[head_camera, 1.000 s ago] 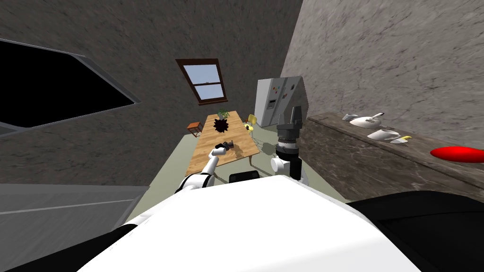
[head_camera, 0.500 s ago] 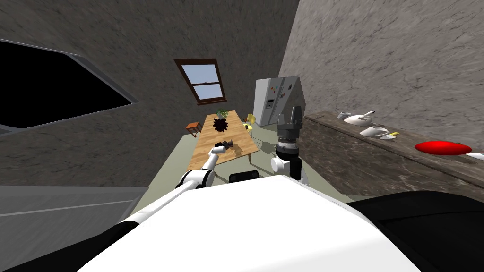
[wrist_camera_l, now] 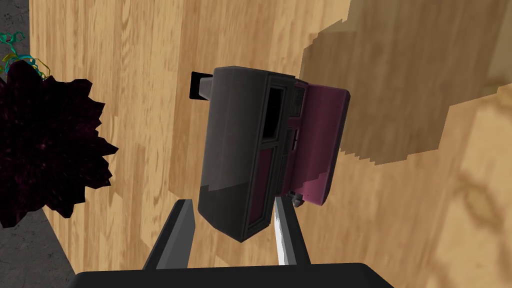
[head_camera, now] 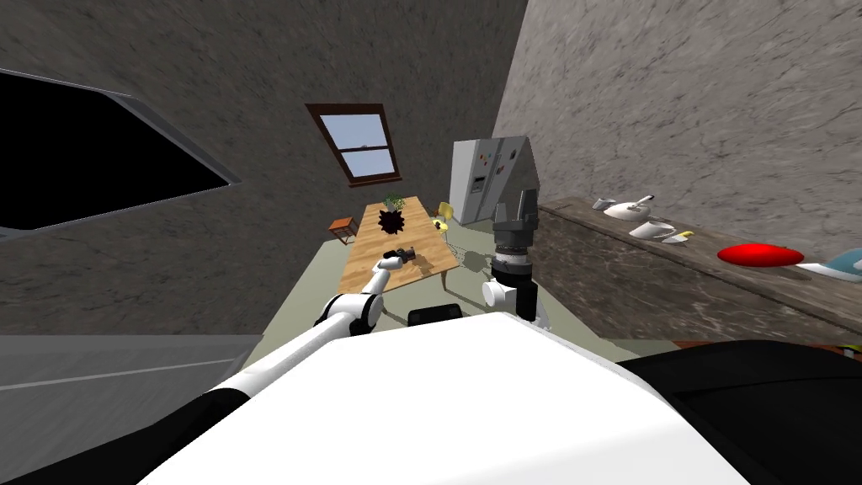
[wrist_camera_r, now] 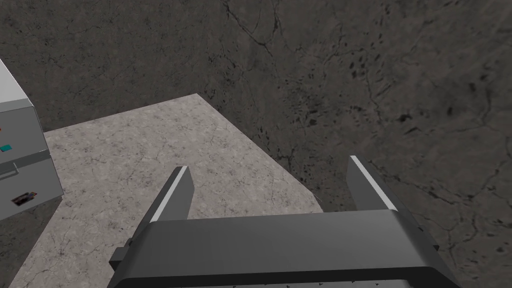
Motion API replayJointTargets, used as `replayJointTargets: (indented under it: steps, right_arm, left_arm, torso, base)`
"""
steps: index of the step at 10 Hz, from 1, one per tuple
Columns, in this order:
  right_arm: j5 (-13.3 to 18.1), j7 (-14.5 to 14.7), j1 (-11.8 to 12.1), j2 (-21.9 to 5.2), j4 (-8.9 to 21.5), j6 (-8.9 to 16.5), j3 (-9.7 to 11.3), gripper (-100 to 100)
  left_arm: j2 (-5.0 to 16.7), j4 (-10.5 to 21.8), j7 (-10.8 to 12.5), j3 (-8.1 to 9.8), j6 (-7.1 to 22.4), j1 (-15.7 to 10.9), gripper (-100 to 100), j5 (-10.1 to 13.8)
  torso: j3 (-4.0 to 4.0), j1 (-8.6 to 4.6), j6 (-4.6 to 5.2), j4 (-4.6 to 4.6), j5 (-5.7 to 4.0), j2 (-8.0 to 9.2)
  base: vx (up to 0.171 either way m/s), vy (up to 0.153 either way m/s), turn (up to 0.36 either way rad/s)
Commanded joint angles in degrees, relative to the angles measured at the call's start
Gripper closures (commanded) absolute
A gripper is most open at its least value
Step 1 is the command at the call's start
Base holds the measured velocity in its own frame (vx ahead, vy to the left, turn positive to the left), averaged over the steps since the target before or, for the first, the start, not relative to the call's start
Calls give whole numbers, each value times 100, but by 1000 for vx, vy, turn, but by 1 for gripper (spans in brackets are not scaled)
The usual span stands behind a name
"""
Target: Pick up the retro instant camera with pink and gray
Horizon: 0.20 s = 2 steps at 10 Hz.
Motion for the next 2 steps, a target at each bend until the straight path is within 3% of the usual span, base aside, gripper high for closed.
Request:
replayJointTargets:
  steps: [1, 2]
  right_arm:
    - [0, 0, 0, 0, 0, 0, 0, 0]
    - [0, 0, 0, 0, 0, 0, 0, 0]
  left_arm:
    - [0, 0, 0, 0, 0, 0, 100, 0]
    - [-5, 44, 3, 4, -35, -25, 0, 2]
  torso:
    - [0, 0, 0, 0, 0, 0]
    - [-2, -1, -5, 0, -1, -5]
  base:
    - [-22, 3, -11]
    - [0, 0, 0]
